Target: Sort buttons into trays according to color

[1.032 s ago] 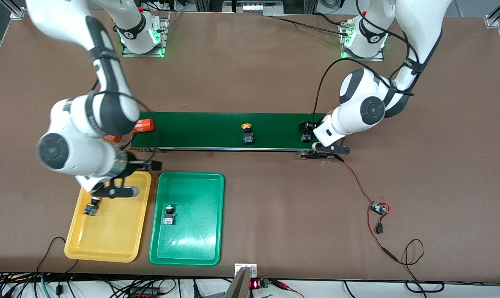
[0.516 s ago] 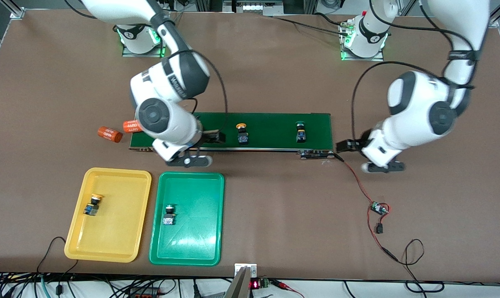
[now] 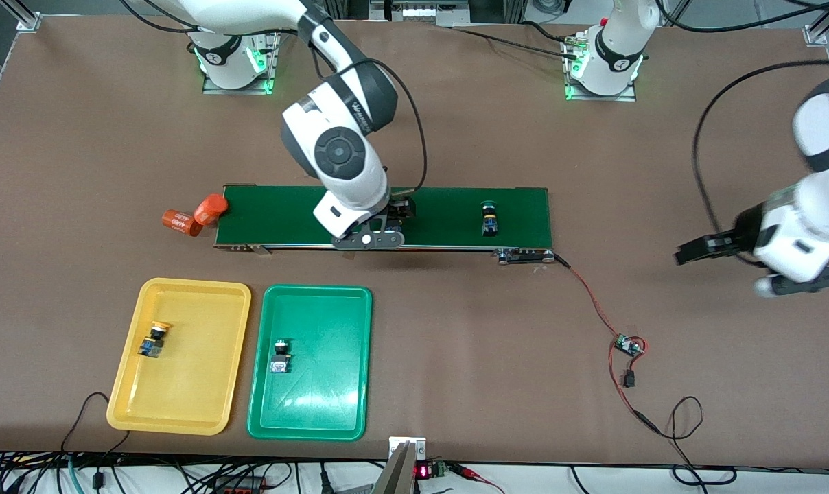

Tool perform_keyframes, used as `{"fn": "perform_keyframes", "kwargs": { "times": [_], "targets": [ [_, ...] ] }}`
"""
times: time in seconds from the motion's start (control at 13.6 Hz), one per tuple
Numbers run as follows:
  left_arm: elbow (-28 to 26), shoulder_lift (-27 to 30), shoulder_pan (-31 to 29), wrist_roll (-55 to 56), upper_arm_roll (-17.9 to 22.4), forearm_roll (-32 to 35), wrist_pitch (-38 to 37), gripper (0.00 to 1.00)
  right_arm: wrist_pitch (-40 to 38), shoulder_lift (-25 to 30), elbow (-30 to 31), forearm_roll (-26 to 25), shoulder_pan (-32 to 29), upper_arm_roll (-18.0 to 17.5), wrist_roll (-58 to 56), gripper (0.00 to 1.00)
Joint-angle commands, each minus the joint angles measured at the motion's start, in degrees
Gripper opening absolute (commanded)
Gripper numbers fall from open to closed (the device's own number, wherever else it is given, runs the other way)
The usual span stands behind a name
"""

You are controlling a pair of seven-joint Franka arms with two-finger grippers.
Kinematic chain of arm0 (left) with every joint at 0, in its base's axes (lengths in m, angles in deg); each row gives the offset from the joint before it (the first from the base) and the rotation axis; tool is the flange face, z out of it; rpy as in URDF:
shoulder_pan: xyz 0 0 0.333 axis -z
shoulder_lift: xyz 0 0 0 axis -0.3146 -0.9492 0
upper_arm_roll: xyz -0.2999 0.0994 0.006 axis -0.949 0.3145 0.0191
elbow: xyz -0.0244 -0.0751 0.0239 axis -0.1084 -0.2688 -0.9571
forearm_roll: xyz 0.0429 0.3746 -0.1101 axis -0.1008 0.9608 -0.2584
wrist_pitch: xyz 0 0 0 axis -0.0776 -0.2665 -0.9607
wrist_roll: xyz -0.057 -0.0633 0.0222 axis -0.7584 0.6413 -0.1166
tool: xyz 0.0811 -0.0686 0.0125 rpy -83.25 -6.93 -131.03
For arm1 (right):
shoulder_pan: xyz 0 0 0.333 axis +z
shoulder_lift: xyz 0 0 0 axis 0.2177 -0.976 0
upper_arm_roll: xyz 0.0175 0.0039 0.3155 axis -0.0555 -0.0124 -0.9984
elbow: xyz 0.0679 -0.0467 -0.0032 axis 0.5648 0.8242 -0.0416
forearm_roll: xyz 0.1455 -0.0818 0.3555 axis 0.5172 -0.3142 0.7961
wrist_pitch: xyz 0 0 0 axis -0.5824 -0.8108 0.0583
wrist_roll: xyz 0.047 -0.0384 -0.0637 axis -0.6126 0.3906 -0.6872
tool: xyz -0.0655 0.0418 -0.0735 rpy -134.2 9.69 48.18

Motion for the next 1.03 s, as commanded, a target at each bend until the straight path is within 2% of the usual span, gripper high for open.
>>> {"fn": "perform_keyframes", "kwargs": {
  "times": [0.0, 0.37, 0.74, 0.81, 0.88, 0.96],
  "targets": [
    [3.5, 0.9, 0.3, -5.5, 2.2, 2.8, -5.7, 1.0, 6.6, 1.3, 7.3, -3.5, 0.0, -1.0, 2.8, 1.0],
    [2.7, 4.3, 0.3, -5.7, 2.1, 2.9, -6.4, 1.0, 15.5, 5.3, 16.9, -5.0, -0.5, -1.2, 3.7, 1.0],
    [3.1, 5.4, 0.4, -6.4, 2.5, 3.1, -6.5, 1.0, 15.6, 5.8, 20.3, -5.0, -0.7, -1.7, 3.7, 1.0],
    [3.4, 5.4, 0.0, -7.1, 2.4, 2.9, -7.0, 1.0, 15.6, 5.7, 20.3, -5.1, -0.9, -1.7, 3.7, 0.94],
    [3.8, 5.1, 0.1, -6.3, 2.1, 2.5, -7.0, 1.0, 15.8, 5.6, 20.4, -5.1, -1.2, -1.7, 3.7, 0.84],
    [3.8, 5.2, 0.1, -5.2, 1.9, 2.8, -7.0, 1.0, 15.9, 5.6, 20.5, -5.1, -1.2, -1.7, 3.7, 0.66]
  ]
}}
